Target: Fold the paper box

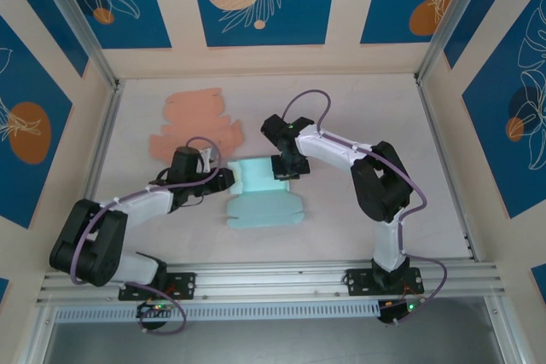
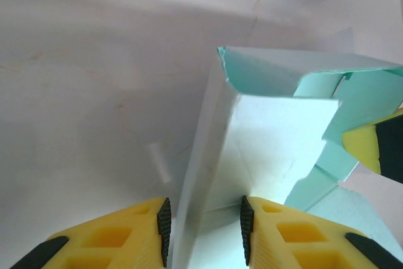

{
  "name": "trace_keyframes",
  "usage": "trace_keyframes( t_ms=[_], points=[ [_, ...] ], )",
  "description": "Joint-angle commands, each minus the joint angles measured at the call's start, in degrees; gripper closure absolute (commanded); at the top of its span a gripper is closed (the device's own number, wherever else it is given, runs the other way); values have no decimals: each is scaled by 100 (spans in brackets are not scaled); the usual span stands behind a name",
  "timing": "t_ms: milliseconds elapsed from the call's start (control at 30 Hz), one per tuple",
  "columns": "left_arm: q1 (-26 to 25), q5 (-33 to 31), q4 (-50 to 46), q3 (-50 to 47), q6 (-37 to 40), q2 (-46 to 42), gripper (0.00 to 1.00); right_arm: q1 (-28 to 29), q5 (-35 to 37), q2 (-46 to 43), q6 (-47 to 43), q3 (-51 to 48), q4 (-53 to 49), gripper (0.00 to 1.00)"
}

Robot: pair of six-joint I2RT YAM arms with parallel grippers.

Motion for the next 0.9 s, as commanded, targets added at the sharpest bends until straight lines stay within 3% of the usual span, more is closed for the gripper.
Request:
trace_keyframes(
  t_ms=[0, 200, 367, 667, 867],
  points=[
    [-197, 80, 140, 148, 38, 85, 64, 82, -149, 132, -105, 107, 1, 100],
    [-368, -229, -55, 312, 181, 228, 57, 164, 25, 141, -97, 155, -62, 100],
    [-528, -799, -338, 438, 294, 431, 58, 322, 306, 93, 21, 175, -104, 100],
    [-1031, -2659, -857, 575, 731, 553, 70, 787, 1265, -184, 685, 68, -144, 100],
    [-1285, -3700, -1364, 725, 932, 467, 87, 986, 1808, -361, 1263, -52, -286, 100]
  ],
)
